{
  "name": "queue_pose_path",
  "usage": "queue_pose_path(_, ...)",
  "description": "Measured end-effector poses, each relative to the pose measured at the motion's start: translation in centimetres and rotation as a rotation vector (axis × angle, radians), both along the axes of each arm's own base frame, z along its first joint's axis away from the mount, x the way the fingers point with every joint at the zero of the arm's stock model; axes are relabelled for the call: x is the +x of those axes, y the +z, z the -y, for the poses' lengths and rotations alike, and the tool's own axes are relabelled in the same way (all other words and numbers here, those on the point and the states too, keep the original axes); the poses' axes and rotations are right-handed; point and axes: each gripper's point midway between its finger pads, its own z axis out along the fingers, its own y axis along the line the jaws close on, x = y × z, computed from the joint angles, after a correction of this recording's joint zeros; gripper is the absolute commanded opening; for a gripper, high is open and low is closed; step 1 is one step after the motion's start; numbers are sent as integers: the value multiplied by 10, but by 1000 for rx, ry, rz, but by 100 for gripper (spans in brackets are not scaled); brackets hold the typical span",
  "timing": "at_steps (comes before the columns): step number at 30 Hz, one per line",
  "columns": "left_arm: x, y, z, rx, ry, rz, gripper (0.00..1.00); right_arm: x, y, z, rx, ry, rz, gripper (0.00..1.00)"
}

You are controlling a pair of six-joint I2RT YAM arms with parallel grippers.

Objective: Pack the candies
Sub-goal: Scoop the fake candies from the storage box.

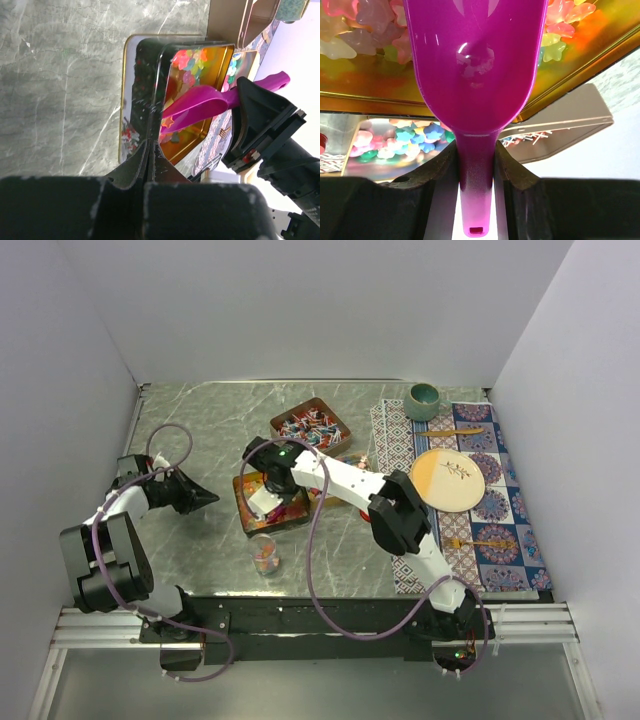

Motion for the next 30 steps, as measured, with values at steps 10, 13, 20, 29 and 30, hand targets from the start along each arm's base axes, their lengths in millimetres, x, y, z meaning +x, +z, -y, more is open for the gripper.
queue_pose_path(10, -4, -7, 0, 7, 4, -14, 1, -11, 1, -26, 82, 10, -38, 0)
queue_pose_path(13, -8, -15, 0, 27, 12, -30, 1, -13, 0, -27, 83, 8, -43, 0)
queue_pose_path(20, -55, -64, 5, 56, 98, -266, 1, -17, -13, -22, 45, 29, -52, 0)
queue_pose_path(29, -66, -75, 40, 33, 43, -347, 1, -27, -12, -28, 16, 119, -34, 0)
queue_pose_path(30, -66, -75, 42, 27, 36, -346, 1, -29, -10, -31, 17, 124, -43, 0)
